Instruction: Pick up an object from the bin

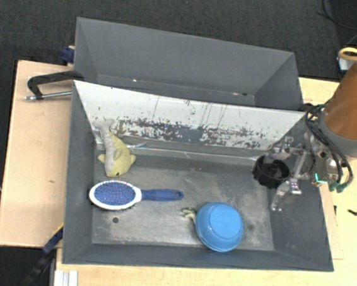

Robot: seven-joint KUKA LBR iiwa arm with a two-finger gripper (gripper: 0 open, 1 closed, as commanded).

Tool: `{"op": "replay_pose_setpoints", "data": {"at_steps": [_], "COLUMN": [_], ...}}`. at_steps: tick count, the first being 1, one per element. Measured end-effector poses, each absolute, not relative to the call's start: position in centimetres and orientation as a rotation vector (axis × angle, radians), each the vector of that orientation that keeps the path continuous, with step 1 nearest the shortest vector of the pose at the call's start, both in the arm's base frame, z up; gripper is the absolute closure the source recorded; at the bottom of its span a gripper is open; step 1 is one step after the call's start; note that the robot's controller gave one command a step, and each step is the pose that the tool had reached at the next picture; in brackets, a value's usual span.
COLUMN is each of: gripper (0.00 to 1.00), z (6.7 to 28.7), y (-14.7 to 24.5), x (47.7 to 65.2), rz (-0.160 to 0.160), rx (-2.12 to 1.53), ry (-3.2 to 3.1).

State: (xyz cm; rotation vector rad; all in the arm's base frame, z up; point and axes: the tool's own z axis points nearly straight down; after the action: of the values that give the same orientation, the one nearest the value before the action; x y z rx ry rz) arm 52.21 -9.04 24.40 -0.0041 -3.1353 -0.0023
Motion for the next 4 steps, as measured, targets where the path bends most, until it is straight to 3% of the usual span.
{"op": "replay_pose_setpoints", "data": {"at_steps": [1,2,3,4], "gripper": [0.0,0.0,1.0,1.0], "z": [12.7,10.1,10.2,26.8], "y": [-3.4,-3.8,-4.0,-3.8], "x": [52.6,54.9,55.3,55.2], "rz": [-0.005,0.004,0.011,0.003], "rx": [0.252,0.405,0.408,0.423], "ry": [-3.127,-3.121,-3.132,-3.129]}}
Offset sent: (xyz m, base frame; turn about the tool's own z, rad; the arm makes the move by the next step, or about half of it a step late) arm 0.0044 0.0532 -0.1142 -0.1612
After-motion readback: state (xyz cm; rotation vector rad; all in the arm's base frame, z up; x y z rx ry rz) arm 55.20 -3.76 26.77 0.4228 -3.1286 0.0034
